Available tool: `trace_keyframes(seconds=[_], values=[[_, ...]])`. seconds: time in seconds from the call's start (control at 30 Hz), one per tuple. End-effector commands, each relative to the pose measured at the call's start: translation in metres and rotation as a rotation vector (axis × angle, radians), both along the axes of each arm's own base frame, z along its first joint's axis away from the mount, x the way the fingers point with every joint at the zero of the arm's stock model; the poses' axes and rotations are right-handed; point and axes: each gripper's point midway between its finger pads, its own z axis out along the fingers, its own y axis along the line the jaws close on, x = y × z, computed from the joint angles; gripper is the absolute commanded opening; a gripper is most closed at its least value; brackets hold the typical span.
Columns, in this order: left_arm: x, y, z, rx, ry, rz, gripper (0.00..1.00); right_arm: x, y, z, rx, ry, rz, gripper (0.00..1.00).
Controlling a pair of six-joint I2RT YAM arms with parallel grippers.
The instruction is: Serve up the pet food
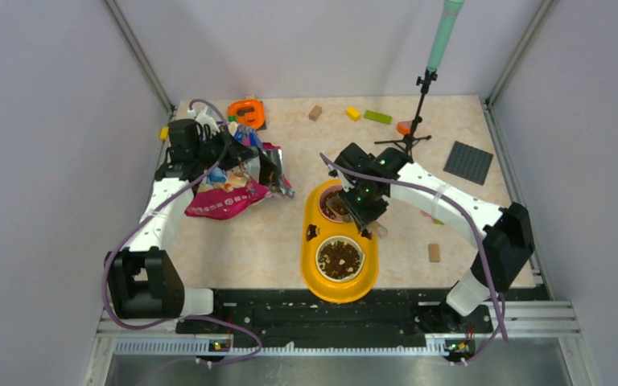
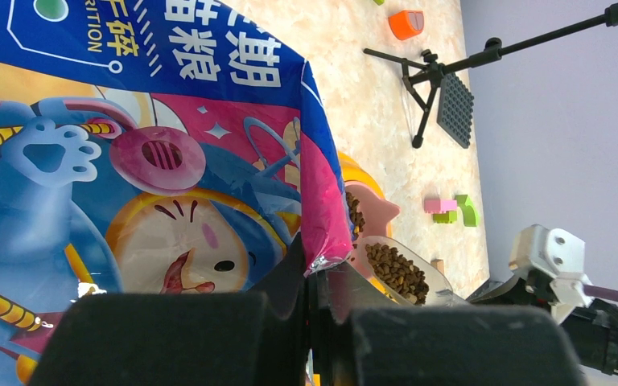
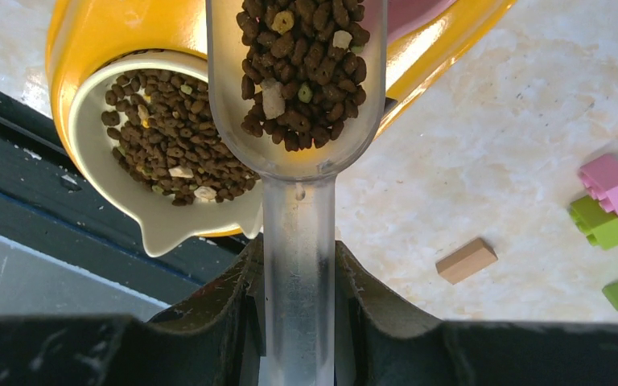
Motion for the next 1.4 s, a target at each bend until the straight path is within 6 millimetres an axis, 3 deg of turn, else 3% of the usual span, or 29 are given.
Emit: trace_keyframes(seconds=[0.0, 0.53, 0.83, 1.17, 1.27, 1.37], values=[[0.013, 0.015, 0.035, 0.034, -0.154, 0.042, 0.00, -0.001, -0.006, 0.010, -0.045, 0.058, -0.073, 0.00], [0.013, 0.021, 0.028, 0.030, -0.152, 0.041, 0.00, 0.000, -0.011, 0.012, -0.154, 0.161, -0.137, 0.00], [0.014, 0.026, 0.024, 0.022, -0.146, 0.041, 0.00, -0.005, 0.003, 0.017, -0.120, 0.229, -0.156, 0.00], [0.016, 0.028, 0.024, 0.011, -0.150, 0.042, 0.00, 0.001, 0.016, 0.001, -0.110, 0.254, -0.184, 0.00], [0.016, 0.030, 0.024, 0.008, -0.149, 0.045, 0.00, -0.008, 0.016, -0.005, -0.113, 0.306, -0.183, 0.00], [0.015, 0.032, 0.024, 0.009, -0.152, 0.047, 0.00, -0.006, 0.014, 0.007, -0.114, 0.284, -0.198, 0.00]])
